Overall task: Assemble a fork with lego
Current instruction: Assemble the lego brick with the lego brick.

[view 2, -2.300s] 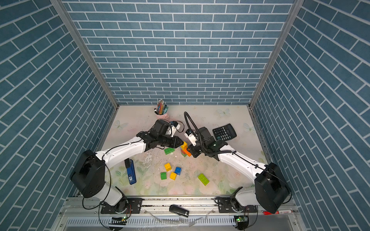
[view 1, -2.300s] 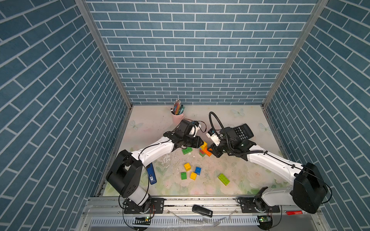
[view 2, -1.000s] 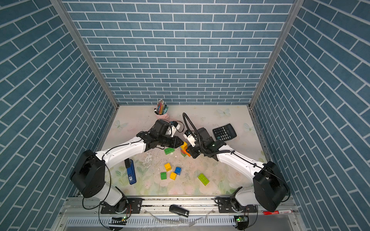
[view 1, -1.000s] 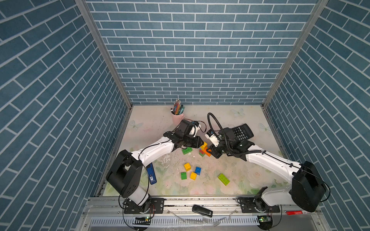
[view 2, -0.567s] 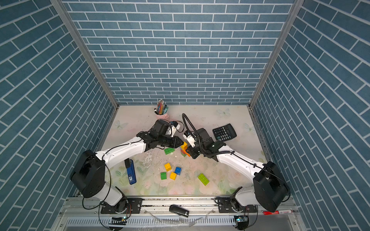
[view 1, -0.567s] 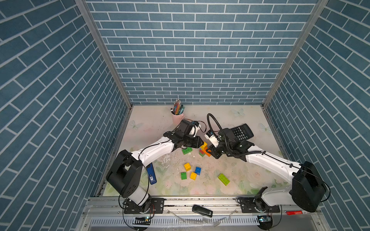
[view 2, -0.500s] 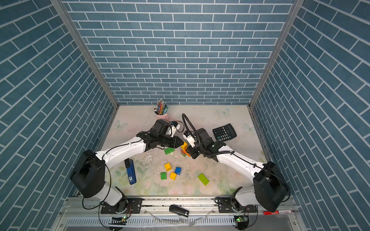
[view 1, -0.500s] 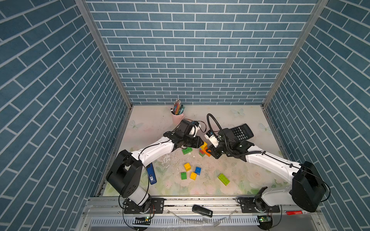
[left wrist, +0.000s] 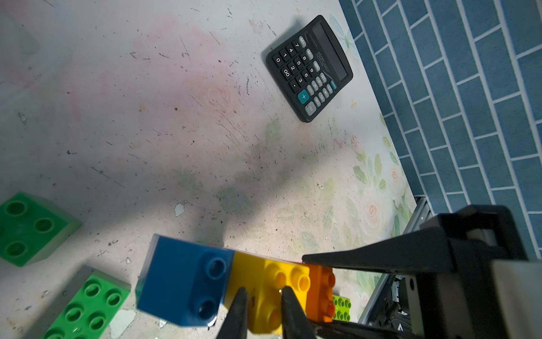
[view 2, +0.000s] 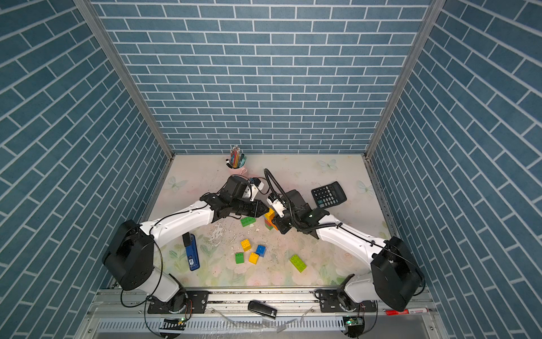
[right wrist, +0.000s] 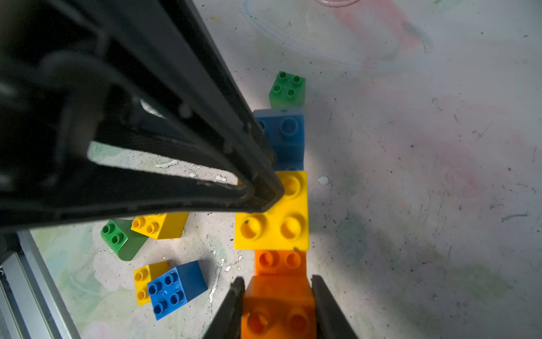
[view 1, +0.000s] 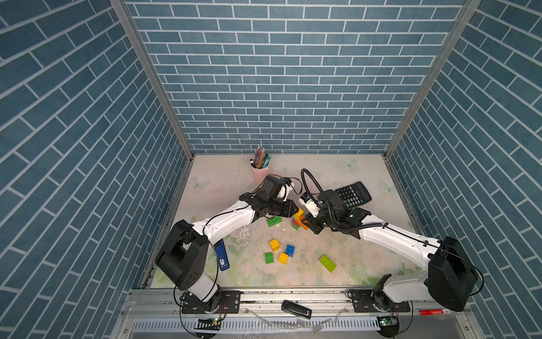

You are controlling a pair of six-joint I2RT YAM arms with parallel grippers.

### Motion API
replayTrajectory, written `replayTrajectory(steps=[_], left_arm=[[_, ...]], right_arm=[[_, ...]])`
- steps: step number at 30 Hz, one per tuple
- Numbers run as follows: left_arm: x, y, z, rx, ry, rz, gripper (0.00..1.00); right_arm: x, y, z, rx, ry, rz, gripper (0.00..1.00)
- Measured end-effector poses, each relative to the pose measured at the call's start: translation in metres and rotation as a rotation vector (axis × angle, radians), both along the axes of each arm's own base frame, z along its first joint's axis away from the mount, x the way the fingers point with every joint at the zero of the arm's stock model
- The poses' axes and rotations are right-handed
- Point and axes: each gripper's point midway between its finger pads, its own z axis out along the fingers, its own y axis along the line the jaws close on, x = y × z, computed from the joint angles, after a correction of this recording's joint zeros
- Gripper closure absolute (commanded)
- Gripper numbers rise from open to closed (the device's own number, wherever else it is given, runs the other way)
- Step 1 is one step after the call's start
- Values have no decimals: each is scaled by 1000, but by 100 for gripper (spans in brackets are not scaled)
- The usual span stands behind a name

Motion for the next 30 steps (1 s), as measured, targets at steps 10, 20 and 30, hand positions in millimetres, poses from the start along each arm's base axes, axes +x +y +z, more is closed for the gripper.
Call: replayTrajectory(steps=[10,20,30], left_arm=[[0,0,0,0,-1,0,78],[2,0,1,0,-7,5,78],[2,0,1,-2,-12,6,79]], right_arm=[[0,1,-1,-5,-8,-1,100],[2,2,-2,-9,-14,-5,100],[3,2,-2,-8,-16,-6,54]])
